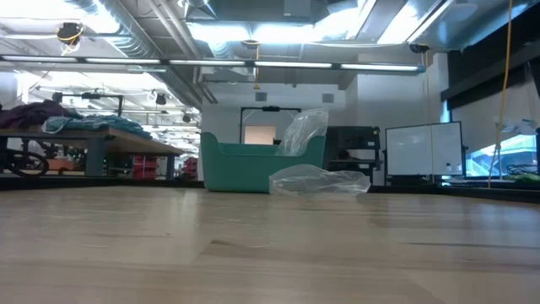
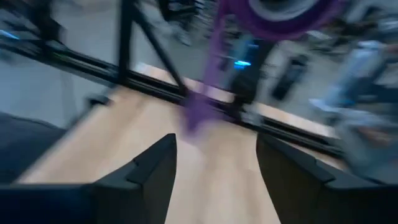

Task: Roll bandage
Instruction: Roll the violet bandage

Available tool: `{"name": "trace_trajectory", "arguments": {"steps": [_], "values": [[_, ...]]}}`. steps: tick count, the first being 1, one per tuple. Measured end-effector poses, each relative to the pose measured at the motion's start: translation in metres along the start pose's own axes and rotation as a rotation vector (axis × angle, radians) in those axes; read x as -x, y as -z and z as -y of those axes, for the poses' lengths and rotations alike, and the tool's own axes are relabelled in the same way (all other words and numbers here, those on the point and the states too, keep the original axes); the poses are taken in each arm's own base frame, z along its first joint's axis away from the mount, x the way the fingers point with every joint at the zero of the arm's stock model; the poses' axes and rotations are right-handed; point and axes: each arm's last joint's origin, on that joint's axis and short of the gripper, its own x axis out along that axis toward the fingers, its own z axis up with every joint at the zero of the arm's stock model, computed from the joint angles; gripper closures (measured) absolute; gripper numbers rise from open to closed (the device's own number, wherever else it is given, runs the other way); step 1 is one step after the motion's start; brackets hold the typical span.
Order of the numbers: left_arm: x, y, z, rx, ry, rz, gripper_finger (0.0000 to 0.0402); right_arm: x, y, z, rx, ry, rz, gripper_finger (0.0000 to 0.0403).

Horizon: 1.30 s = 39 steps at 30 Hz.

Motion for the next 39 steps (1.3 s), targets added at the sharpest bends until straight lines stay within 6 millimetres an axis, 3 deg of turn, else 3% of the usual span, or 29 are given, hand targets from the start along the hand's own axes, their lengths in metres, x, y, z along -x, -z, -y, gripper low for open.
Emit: {"name": "trace_trajectory", "arguments": {"steps": [6,13,28,32,39], "values": [[0.0,0.0,0.0,-0.001,-0.001,-0.001,0.0386,-0.023,0.005,0.008,-0.108,-0.194,0.138,0.0182],[0.0,0.0,0.0,0.003,-0.001,0.0,0.0386,-0.039,0.016,0.01,-0.11,-0.091,0.113,0.0182],[0.0,0.0,0.0,0.0,0.0,-0.001,0.0386,-0.055,0.027,0.001,-0.059,-0.175,0.146,0.0187],[0.0,0.0,0.0,-0.002,0.002,0.0,0.0386,-0.054,0.023,-0.002,-0.013,-0.198,0.188,0.0232],[0.0,-0.002,-0.001,0.033,-0.009,0.022,0.0386,-0.055,0.03,-0.004,0.086,-0.212,0.124,0.0384]]}}
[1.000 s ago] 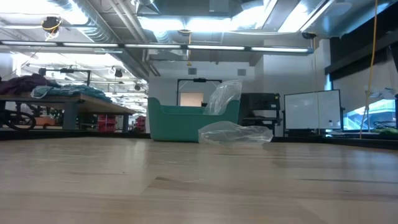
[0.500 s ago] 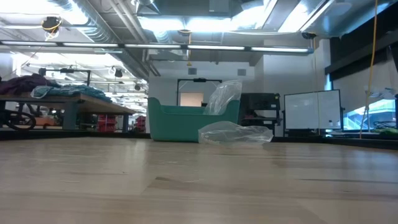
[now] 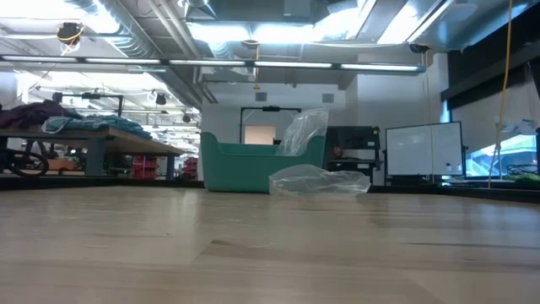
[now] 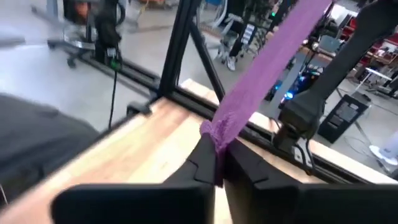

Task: Roll bandage
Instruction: Roll the violet bandage

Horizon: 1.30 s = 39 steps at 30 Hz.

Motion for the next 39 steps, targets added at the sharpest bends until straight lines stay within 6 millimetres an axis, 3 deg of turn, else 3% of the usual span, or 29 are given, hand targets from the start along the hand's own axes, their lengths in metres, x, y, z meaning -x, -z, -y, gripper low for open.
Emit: {"name": "trace_trajectory", "arguments": {"steps": [4,7,12,19,29,32,39], "values": [[0.001,-0.009,-0.004,0.115,-0.034,0.078,0.0386,0.0,-0.001,-0.01,0.082,-0.065,0.002,0.0378],[0.003,-0.01,-0.003,0.108,-0.033,0.083,0.0386,0.0,0.0,-0.019,0.112,-0.111,-0.025,0.0383],[0.007,-0.011,-0.001,0.058,-0.111,0.034,0.0386,0.002,0.013,-0.022,0.013,-0.155,-0.172,0.0392],[0.009,-0.014,-0.005,0.05,-0.157,0.027,0.0386,0.01,0.045,-0.009,-0.092,-0.139,-0.443,0.0359],[0.007,-0.007,-0.001,-0.036,-0.137,-0.021,0.0386,0.01,0.042,0.004,-0.222,-0.008,-0.417,0.0379],[0.007,-0.004,0.001,-0.097,-0.114,-0.048,0.0386,0.017,0.036,0.007,-0.218,0.046,-0.464,0.0353],[0.003,0.0,0.011,-0.163,0.011,-0.013,0.0386,0.049,-0.004,0.019,-0.194,0.121,-0.485,0.0246]]}}
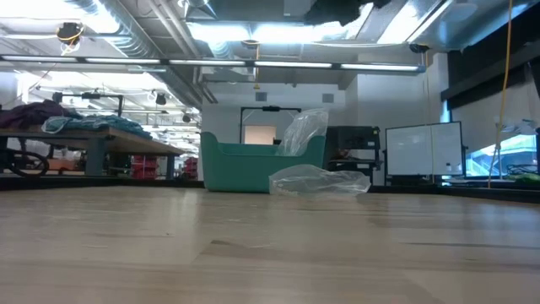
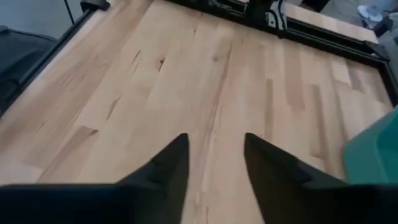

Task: Roll bandage
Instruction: Roll the violet bandage

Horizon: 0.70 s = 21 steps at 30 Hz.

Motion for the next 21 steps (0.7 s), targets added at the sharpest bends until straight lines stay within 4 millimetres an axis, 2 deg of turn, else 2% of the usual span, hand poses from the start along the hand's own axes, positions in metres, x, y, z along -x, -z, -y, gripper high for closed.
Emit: {"name": "trace_trajectory", "arguments": {"steps": [5,8,12,15,21], "values": [[-0.002,0.0,0.001,-0.003,0.014,0.012,0.0386,0.035,-0.007,0.005,0.021,0.006,0.059,0.0193],[-0.006,0.003,0.001,-0.007,0.004,0.001,0.0386,0.046,-0.008,0.005,0.034,-0.013,0.15,0.0178],[-0.013,0.009,0.003,-0.033,-0.002,-0.025,0.0386,0.046,-0.011,0.003,0.043,-0.062,0.327,0.0176],[-0.018,0.013,0.002,-0.047,-0.028,-0.051,0.0386,0.039,-0.008,-0.001,0.074,-0.129,0.396,0.0181],[-0.025,0.022,-0.003,-0.015,-0.041,-0.098,0.0386,0.039,-0.015,-0.029,0.26,-0.113,0.479,0.0186]]}}
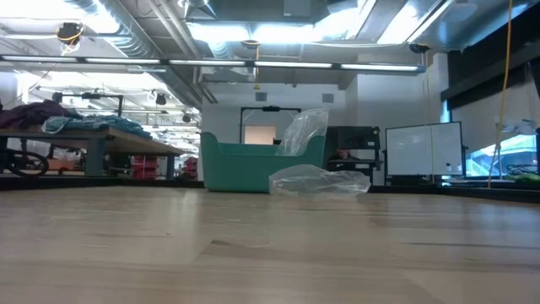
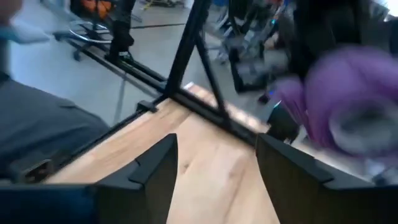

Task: Roll bandage
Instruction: Roll the violet bandage

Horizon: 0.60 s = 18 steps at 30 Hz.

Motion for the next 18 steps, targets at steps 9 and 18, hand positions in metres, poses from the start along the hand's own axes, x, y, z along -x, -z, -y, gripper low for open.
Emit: {"name": "trace_trajectory", "arguments": {"steps": [9,18], "values": [[-0.003,0.005,-0.001,0.029,0.013,-0.027,0.0386,-0.027,0.0,-0.019,0.516,0.261,-0.057,0.0187],[-0.003,0.005,-0.001,0.035,0.014,-0.027,0.0386,-0.047,0.012,-0.021,1.024,0.386,-0.211,0.0187]]}}
